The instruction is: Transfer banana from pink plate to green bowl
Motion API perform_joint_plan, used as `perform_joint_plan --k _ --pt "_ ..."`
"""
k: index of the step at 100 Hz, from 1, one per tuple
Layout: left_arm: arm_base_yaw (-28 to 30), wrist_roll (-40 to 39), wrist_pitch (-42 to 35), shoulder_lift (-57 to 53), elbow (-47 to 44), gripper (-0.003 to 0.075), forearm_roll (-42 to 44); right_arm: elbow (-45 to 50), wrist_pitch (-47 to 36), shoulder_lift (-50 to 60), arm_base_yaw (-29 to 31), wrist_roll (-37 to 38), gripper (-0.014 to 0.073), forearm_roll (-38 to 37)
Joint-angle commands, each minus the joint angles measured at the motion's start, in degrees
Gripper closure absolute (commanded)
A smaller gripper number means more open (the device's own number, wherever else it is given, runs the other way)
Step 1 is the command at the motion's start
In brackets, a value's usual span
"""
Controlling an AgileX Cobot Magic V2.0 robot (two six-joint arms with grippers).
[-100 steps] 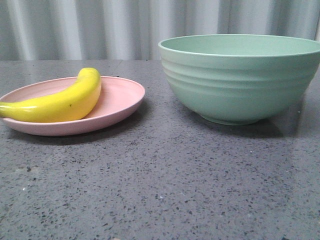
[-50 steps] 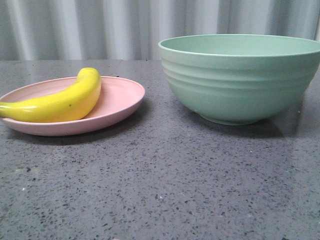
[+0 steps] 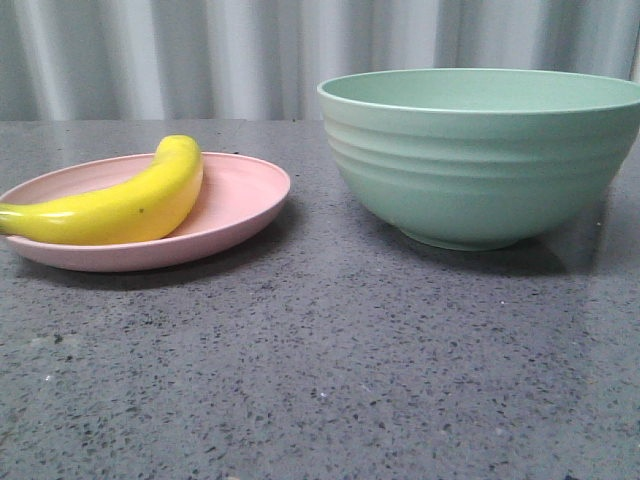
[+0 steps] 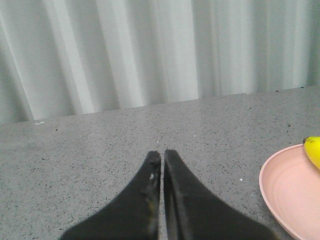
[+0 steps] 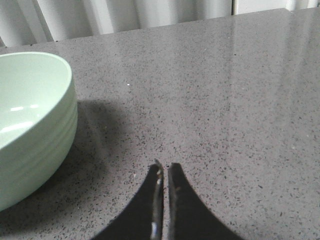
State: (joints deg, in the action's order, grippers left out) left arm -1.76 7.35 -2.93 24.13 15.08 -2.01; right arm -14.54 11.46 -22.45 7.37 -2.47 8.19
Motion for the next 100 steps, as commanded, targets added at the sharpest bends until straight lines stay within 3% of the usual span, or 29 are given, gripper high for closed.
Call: perform_joint_plan --k 1,7,19,26,40,60,100 --pt "-0.48 -0.07 -7.90 3.26 2.12 0.0704 -0.62 -2.20 -5.88 -0.97 0.29 -0.31 0.0656 0.15" --pt "-0.48 -0.07 -9.92 4.72 2.12 0.0623 -0.62 -2.20 -5.88 -0.97 0.29 -0.31 0.0656 0.15" --pt "-0.53 -0.07 -13.94 6.92 2.12 0.0357 -0.62 -2.10 -5.78 -0.97 0.29 -0.31 0.0656 0.15" --pt "-0.53 -0.07 -16.56 7.85 2.12 0.0295 -0.62 -2.10 -5.78 -0.97 0.29 -0.31 0.0656 0.15" --pt "-0.64 -0.17 -17.92 9.65 3.32 0.0294 -0.50 -2.10 -5.89 -0.97 0.29 -0.31 0.0656 0.15" --pt "-4.54 -0.32 -2.97 14.65 11.46 0.0294 -0.60 -2.10 -5.89 -0.97 0.29 -0.31 0.0656 0.15" --pt "-23.40 -0.32 17.26 29.88 28.05 0.0294 -3.37 -2.10 -5.89 -0.97 0.29 -0.31 0.0656 0.15"
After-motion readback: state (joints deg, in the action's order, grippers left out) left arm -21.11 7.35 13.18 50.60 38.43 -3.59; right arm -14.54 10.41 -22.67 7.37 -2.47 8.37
